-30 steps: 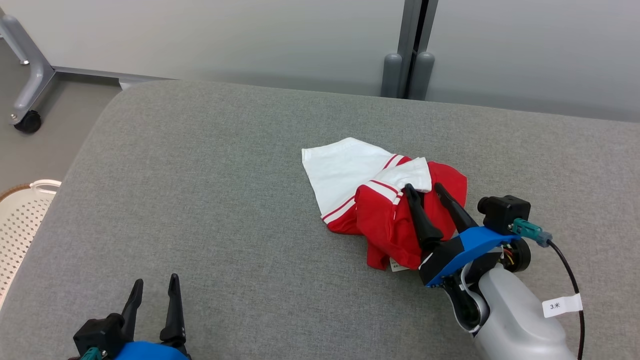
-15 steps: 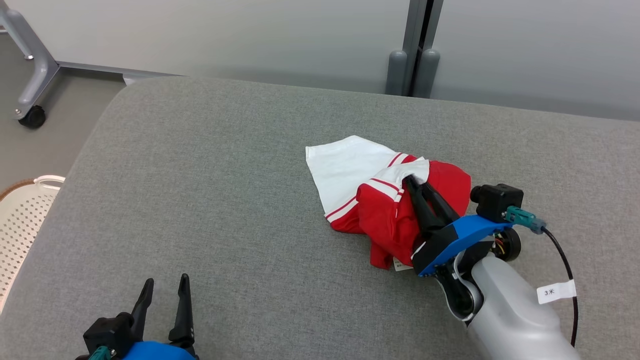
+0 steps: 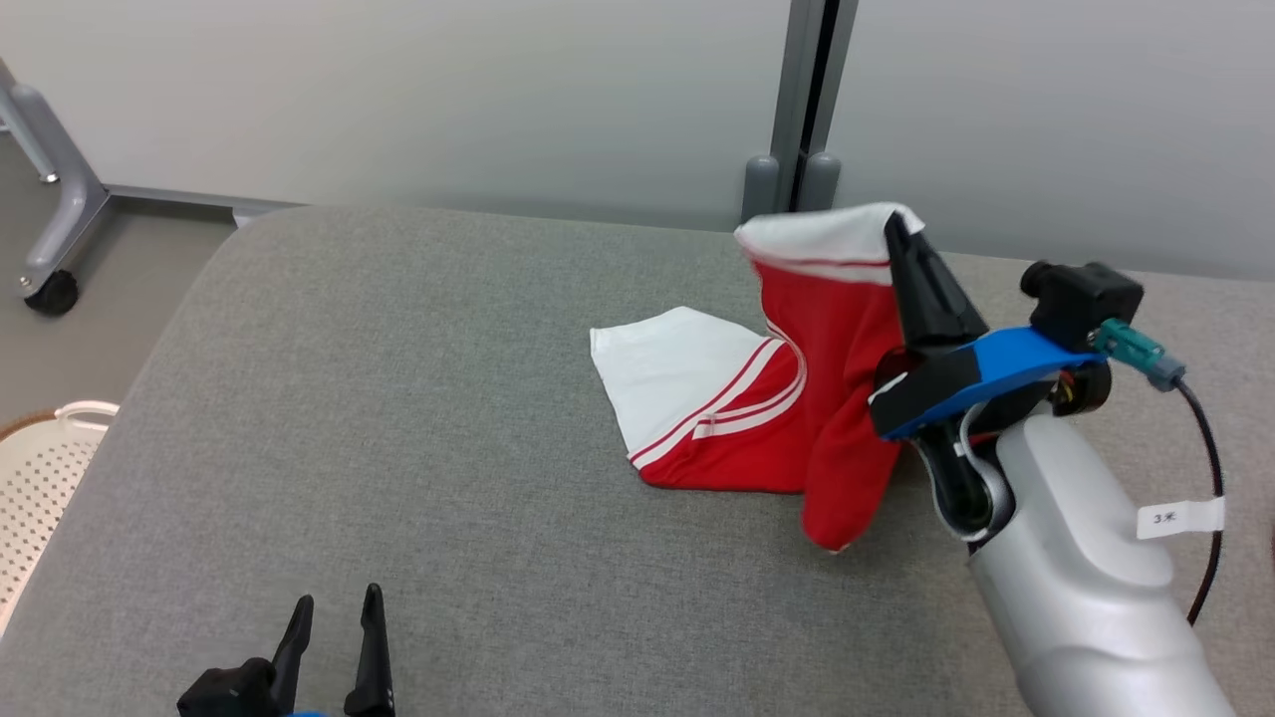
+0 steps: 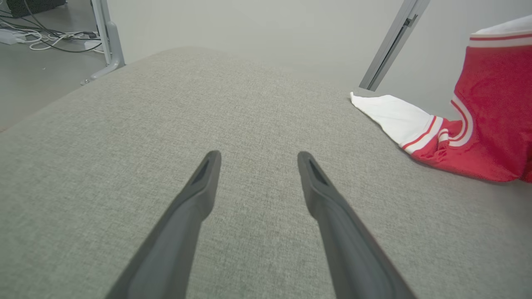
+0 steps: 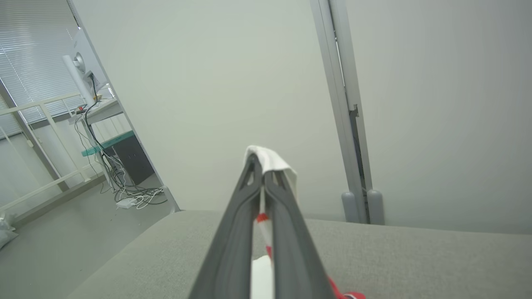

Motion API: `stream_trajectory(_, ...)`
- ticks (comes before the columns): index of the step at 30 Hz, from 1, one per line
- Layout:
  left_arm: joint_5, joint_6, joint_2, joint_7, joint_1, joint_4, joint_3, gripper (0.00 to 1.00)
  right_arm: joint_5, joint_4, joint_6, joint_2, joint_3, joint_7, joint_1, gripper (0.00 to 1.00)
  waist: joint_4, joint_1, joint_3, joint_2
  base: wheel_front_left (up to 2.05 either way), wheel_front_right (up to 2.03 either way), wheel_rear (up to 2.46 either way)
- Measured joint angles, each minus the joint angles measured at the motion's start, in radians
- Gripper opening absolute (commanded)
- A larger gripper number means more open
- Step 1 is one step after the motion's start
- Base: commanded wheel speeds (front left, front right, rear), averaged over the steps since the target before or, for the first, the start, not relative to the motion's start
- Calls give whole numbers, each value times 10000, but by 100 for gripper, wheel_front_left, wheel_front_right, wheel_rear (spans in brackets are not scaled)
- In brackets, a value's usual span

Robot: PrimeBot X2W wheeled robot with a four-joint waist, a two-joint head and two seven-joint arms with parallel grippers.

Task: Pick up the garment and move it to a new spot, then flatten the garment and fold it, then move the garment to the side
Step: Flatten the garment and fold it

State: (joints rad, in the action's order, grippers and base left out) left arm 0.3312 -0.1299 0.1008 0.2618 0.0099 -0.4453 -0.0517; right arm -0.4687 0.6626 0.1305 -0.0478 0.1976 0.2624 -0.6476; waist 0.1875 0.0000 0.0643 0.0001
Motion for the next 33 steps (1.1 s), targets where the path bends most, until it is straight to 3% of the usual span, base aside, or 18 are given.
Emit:
stream_trajectory(8,-230,0,-299,0,518,-73,284,100,1415,-1003,0,-8,-1302,0,-775,0,-591,-2,-636,-1,0,0,0)
stream_trajectory(16,-245,0,-437,0,667,-81,370,100,2305,-1793,0,-15,-1822,-230,-1657,0,-1180,-1,-915,-1,0,0,0)
stream_trajectory(24,-194,0,-476,0,665,-86,184,100,2765,-2265,0,-31,-1732,-863,-2213,0,-1085,0,-853,0,0,0,0)
stream_trajectory(28,-123,0,-485,0,659,-159,69,100,2489,-2196,2,-23,-963,-997,-2463,0,-802,0,-810,-1,0,0,0)
stream_trajectory(33,-52,0,-487,0,655,-278,-19,100,723,-1682,0,-27,6,-686,-2990,0,-365,0,-772,0,0,0,0)
